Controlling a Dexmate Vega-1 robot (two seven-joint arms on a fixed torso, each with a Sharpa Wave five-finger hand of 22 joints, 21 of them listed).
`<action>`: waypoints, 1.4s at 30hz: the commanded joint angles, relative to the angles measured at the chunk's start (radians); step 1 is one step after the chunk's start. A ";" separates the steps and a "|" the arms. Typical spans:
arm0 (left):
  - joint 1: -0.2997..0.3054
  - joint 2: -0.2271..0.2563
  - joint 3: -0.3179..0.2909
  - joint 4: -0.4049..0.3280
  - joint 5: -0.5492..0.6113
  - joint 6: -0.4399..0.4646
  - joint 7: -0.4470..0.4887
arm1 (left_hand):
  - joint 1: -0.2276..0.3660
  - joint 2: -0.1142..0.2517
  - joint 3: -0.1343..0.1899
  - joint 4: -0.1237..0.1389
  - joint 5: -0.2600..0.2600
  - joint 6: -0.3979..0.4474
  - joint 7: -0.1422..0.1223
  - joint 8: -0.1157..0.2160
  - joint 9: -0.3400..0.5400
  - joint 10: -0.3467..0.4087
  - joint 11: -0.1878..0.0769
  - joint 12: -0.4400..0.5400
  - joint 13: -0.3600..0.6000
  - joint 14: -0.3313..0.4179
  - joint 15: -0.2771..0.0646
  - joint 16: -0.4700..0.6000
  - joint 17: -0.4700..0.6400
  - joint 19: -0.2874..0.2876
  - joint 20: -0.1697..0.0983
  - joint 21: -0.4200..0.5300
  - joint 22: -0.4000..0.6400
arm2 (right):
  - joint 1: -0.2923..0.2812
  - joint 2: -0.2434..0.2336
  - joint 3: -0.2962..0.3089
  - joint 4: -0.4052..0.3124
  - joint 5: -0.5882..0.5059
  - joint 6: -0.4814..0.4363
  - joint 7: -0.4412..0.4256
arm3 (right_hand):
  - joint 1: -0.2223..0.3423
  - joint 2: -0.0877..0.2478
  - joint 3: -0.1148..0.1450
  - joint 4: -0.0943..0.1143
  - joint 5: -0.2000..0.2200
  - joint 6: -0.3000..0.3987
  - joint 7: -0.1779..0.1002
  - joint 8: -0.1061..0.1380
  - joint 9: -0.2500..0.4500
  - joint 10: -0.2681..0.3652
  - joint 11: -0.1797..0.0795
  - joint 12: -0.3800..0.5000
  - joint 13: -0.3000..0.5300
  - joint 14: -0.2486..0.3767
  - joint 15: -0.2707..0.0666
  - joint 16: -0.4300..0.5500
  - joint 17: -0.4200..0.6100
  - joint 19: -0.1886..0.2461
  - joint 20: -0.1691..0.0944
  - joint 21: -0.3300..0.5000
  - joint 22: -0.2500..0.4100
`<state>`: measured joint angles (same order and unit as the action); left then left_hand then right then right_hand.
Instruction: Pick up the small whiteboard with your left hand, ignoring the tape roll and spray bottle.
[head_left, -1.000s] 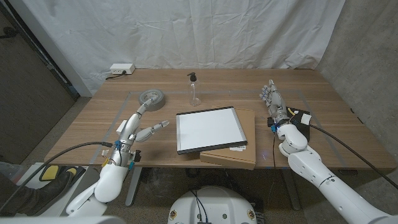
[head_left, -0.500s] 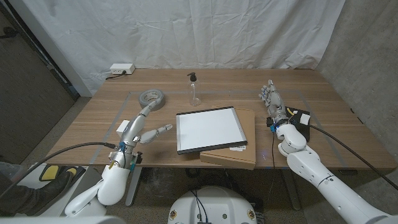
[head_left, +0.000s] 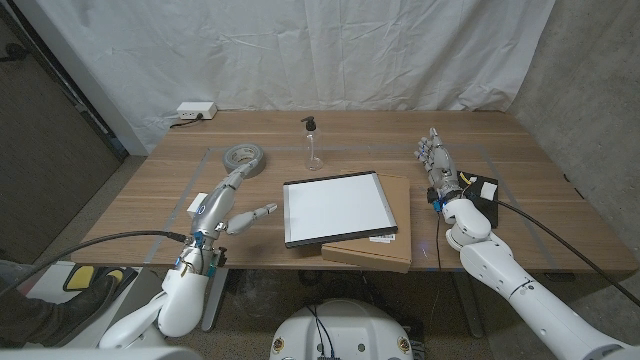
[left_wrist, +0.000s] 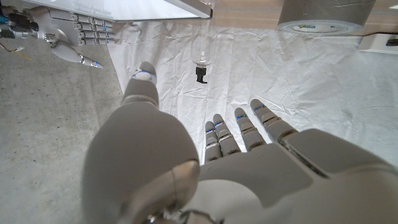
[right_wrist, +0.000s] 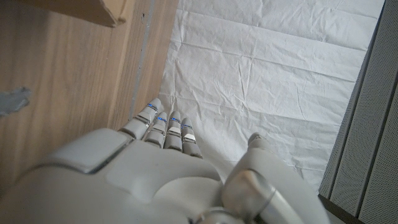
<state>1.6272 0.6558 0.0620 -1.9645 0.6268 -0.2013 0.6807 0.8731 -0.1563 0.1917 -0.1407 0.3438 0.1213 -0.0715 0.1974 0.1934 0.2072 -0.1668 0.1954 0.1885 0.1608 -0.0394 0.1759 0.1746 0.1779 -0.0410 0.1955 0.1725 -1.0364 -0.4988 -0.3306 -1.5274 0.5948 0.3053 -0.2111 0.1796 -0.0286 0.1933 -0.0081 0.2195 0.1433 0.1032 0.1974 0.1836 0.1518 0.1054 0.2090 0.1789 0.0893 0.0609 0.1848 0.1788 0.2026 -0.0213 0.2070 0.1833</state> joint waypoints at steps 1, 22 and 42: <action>0.012 0.044 0.033 -0.042 0.062 0.144 0.055 | 0.016 0.001 -0.006 0.001 0.003 0.002 -0.009 0.001 0.002 -0.001 -0.006 0.001 0.004 0.002 -0.111 0.004 0.005 -0.002 -0.092 -0.004 0.001 | 0.006 0.015 0.000 0.015 0.015 0.009 0.007 | 0.003 0.010 -0.001 -0.004 -0.002 0.006 0.000 -0.002 0.004 0.012 0.001 0.001 0.004 0.008 0.004 0.003 0.006 0.002 0.003 -0.004 0.003; 0.048 0.150 0.063 -0.193 0.141 0.440 -0.078 | 0.012 0.003 -0.024 0.009 0.005 0.002 -0.013 0.004 0.002 -0.003 -0.010 0.002 0.004 0.000 -0.112 0.007 0.006 0.000 -0.083 -0.002 0.002 | 0.024 0.024 0.000 0.036 0.017 0.007 0.003 | 0.001 0.010 -0.004 -0.005 -0.002 0.006 0.002 -0.002 0.004 0.014 0.002 0.001 0.005 0.010 0.006 0.003 0.006 0.002 0.003 -0.004 0.003; 0.075 0.198 0.147 -0.257 0.303 0.667 -0.095 | 0.009 0.003 -0.042 0.014 0.010 -0.014 -0.021 0.001 0.002 -0.013 -0.018 0.000 0.004 -0.010 -0.116 0.006 0.006 -0.008 -0.088 -0.005 0.002 | 0.000 0.014 0.013 -0.001 0.018 0.000 -0.023 | -0.002 0.011 -0.007 -0.004 -0.003 0.006 0.000 -0.002 0.004 0.014 0.002 0.000 0.005 0.009 0.006 0.003 0.007 0.002 0.003 -0.004 0.003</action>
<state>1.6933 0.8260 0.1683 -2.1934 0.8556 0.3470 0.6042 0.8810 -0.1564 0.1565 -0.1284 0.3479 0.1106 -0.0899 0.1975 0.1930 0.1946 -0.1792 0.1954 0.1884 0.1577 -0.0359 0.1760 0.1794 0.1729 -0.0357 0.1956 0.1725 -1.0221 -0.4810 -0.3244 -1.5074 0.6118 0.3094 -0.2206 0.1754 -0.0244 0.1892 -0.0122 0.2195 0.1448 0.1017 0.1974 0.1836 0.1571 0.1107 0.2090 0.1789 0.0947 0.0663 0.1848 0.1840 0.2026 -0.0214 0.2031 0.1833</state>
